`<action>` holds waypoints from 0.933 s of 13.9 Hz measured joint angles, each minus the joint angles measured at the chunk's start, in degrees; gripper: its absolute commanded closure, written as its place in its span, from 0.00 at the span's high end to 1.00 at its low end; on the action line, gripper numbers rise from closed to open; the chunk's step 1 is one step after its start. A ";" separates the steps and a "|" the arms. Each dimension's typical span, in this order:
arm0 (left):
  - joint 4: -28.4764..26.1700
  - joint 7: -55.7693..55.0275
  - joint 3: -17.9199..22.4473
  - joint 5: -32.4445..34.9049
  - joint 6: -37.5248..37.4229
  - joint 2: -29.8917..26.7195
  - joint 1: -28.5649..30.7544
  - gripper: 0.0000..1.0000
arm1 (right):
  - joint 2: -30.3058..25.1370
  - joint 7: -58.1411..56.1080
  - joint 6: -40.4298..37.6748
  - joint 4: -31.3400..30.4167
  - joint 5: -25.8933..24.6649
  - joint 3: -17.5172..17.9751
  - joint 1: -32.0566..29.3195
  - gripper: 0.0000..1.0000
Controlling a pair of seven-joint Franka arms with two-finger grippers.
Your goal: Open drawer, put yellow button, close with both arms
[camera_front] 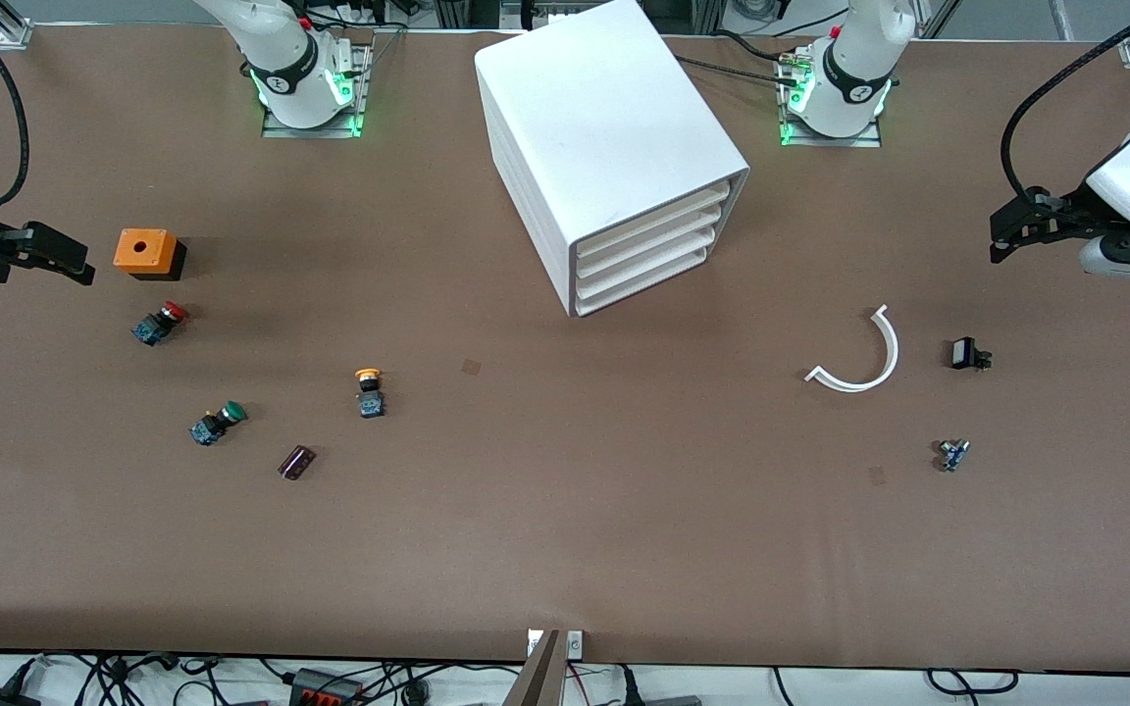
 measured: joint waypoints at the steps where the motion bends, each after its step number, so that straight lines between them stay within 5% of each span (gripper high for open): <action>1: 0.00 0.00 0.00 0.00 0.00 0.00 0.00 1.00 | 0.00 0.00 0.00 0.00 0.00 0.00 0.00 1.00; 13: -0.11 0.00 -0.35 -1.26 -5.25 1.64 -0.35 1.00 | 2.35 -0.19 1.39 -0.88 1.43 0.13 2.64 1.00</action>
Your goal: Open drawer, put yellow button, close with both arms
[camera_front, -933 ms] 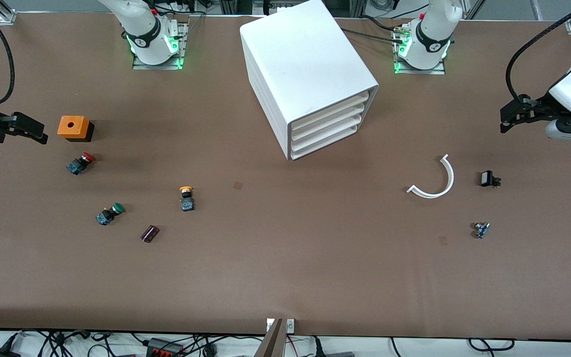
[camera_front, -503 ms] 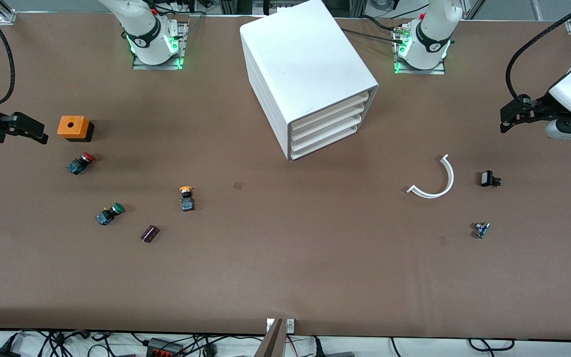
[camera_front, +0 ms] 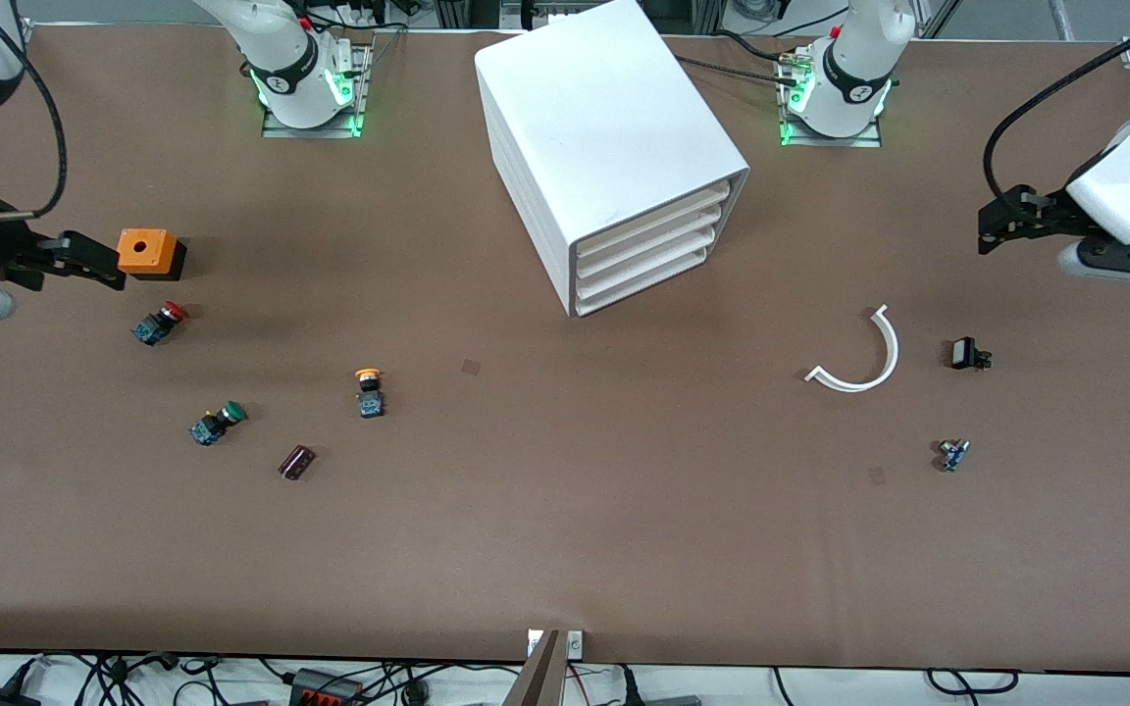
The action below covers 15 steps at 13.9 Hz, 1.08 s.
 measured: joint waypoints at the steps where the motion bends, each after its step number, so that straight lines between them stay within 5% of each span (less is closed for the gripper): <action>1: -0.04 0.00 -0.16 -1.63 -1.24 0.75 -0.17 1.00 | 1.01 0.00 0.89 -0.04 0.07 0.06 0.85 1.00; 8: -0.38 9.76 -0.82 -23.76 -8.75 6.55 -0.09 1.00 | 10.12 0.02 4.33 -0.37 0.24 0.30 8.28 1.00; 15: -3.02 25.63 -0.75 -46.26 -14.23 18.65 1.28 1.00 | 17.36 0.01 8.82 -0.51 4.01 0.40 12.14 1.00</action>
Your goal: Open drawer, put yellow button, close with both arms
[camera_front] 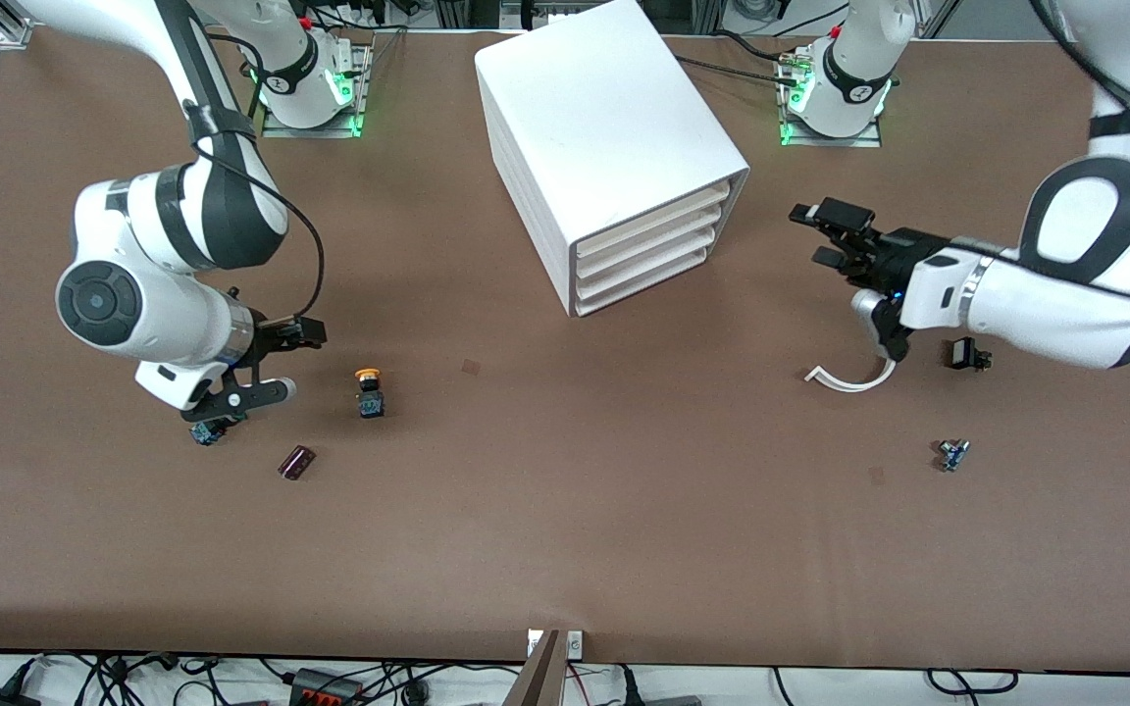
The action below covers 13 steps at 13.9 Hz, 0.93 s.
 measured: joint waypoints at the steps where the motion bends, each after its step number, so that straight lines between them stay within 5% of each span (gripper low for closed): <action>1: -1.27 2.19 0.00 -2.62 0.00 1.57 0.14 1.00 | 0.65 0.00 0.55 0.00 0.31 0.00 0.03 1.00; 3: -3.83 5.49 0.00 -6.72 0.16 4.15 0.19 1.00 | 1.62 -0.02 1.68 0.00 0.47 0.00 0.32 1.00; 13: -18.51 19.74 -5.81 -16.24 12.14 5.56 -1.26 0.61 | 8.74 -0.02 7.17 -0.03 0.48 0.01 3.03 1.00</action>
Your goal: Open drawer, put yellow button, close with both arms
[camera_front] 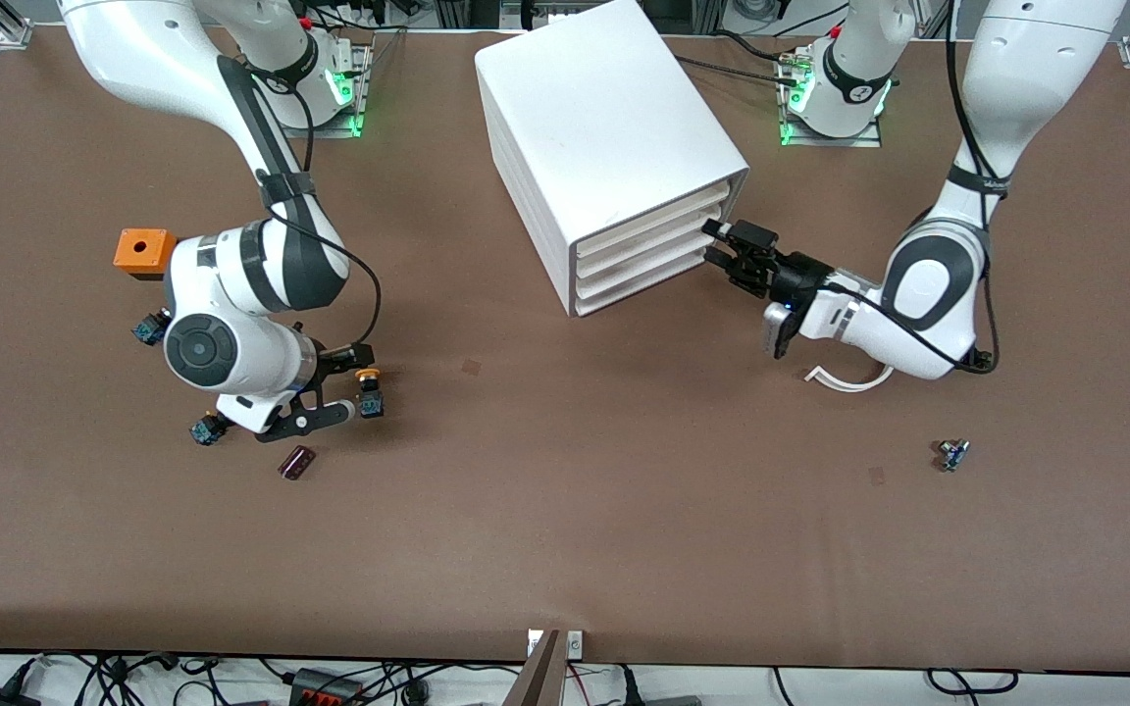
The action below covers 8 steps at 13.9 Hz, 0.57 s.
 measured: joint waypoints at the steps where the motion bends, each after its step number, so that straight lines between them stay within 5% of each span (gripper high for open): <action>1: -1.46 1.79 -0.49 -0.51 0.86 0.02 -0.34 0.60 | 0.70 0.00 0.77 0.00 0.00 0.00 0.20 1.00; 5: -5.09 4.81 -1.23 -1.46 1.76 0.12 -1.44 0.51 | 2.69 0.04 4.45 0.01 0.00 0.00 0.92 1.00; 8: -5.68 5.51 -1.51 -1.57 1.76 0.12 -1.44 0.14 | 4.07 0.16 6.78 0.02 0.04 0.00 1.47 1.00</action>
